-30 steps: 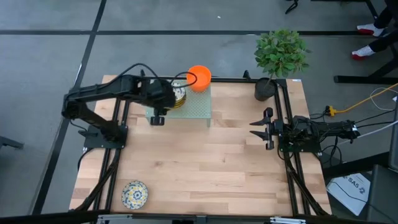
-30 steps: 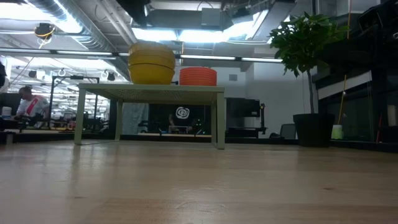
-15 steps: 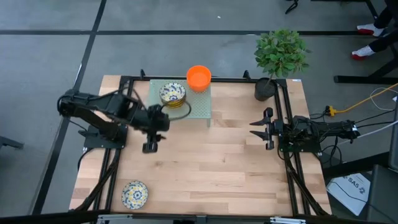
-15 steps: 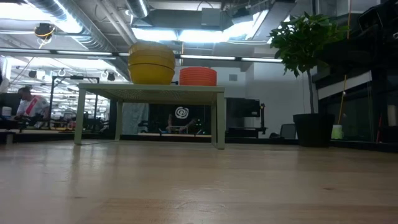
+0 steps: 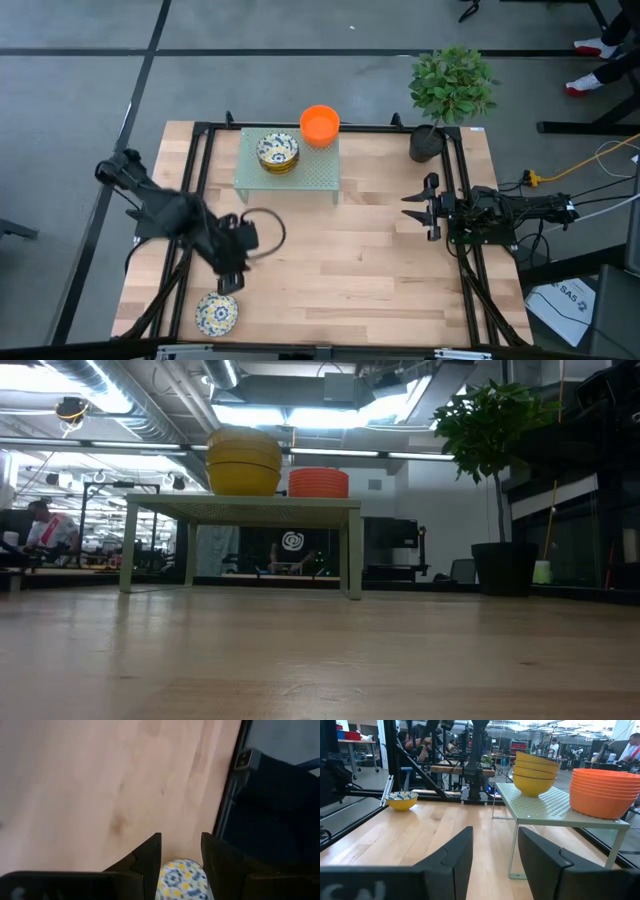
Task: Pick & Place Mini bowls
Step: Stack the yellow bowl on top of the other yellow bowls on the shelf
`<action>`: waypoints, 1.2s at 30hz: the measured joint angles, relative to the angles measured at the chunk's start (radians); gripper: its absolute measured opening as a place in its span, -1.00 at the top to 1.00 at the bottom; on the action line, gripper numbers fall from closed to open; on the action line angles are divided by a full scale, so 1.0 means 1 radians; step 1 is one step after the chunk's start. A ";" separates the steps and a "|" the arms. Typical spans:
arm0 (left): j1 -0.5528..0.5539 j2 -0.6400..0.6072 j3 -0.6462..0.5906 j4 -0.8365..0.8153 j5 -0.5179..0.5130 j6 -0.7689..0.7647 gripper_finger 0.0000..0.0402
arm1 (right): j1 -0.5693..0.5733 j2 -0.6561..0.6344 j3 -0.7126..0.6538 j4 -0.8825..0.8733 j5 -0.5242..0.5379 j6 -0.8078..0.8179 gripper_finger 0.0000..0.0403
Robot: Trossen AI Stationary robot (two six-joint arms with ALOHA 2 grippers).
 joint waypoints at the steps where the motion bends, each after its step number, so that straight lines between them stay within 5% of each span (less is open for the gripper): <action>1: -0.019 0.015 0.000 0.000 0.000 -0.033 0.34 | 0.000 0.000 0.000 0.000 0.000 0.000 0.22; 15: -0.252 0.278 0.000 0.055 0.157 -0.507 0.34 | 0.000 0.000 0.000 0.000 0.000 0.000 0.22; 36: -0.312 0.502 -0.001 0.135 0.194 -0.655 0.37 | 0.000 0.000 0.000 0.000 0.000 0.000 0.22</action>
